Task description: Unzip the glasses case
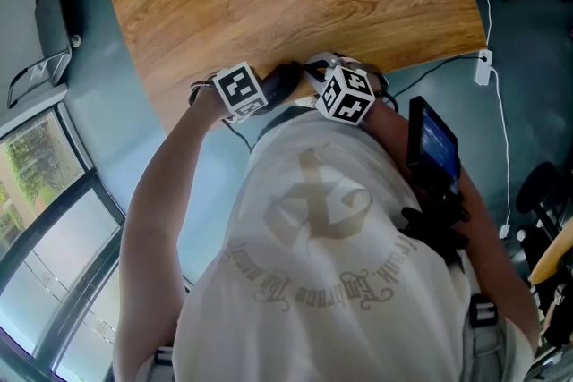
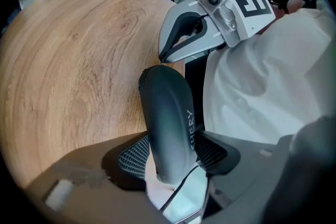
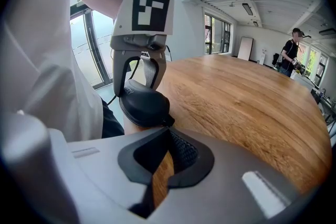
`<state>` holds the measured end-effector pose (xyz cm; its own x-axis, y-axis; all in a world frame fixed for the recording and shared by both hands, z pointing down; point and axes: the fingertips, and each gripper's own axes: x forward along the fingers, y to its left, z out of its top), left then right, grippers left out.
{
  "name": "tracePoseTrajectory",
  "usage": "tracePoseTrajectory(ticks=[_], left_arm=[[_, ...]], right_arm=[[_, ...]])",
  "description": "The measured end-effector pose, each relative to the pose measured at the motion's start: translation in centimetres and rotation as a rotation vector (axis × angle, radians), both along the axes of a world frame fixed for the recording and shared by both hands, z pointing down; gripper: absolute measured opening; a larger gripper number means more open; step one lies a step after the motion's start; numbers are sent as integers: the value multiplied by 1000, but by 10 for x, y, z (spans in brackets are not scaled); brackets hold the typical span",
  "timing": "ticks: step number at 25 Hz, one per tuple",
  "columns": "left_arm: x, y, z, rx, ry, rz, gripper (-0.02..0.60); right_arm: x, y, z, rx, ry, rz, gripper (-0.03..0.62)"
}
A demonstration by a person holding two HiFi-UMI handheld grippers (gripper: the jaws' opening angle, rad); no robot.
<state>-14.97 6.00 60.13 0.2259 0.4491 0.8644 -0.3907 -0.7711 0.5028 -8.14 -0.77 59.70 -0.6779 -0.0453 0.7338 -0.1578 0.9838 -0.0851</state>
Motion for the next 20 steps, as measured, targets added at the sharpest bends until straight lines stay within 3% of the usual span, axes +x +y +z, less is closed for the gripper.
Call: tracePoseTrajectory(ticks=[8,10,12,13,17,20], left_arm=[[1,3,-2,33,16,100,285],[-1,14,2,39,19,216,282],[-17,37,12,8,-54,359,282],[-19,44,16,-1,-68,376,282],[11,26,9,35,66,211,282],[14,12,1,29,55,168,282]], right_arm=[[-2,1,-3,9,-11,-25,3],[-3,-7,-6,16,-22,5,3],[1,-22,-8,5,-31,52,3],[5,-28,-8,-3,-31,61,3],[17,-40,-11,-13,-49,18,3],[23,-33,-15,-34,-89,-53,5]])
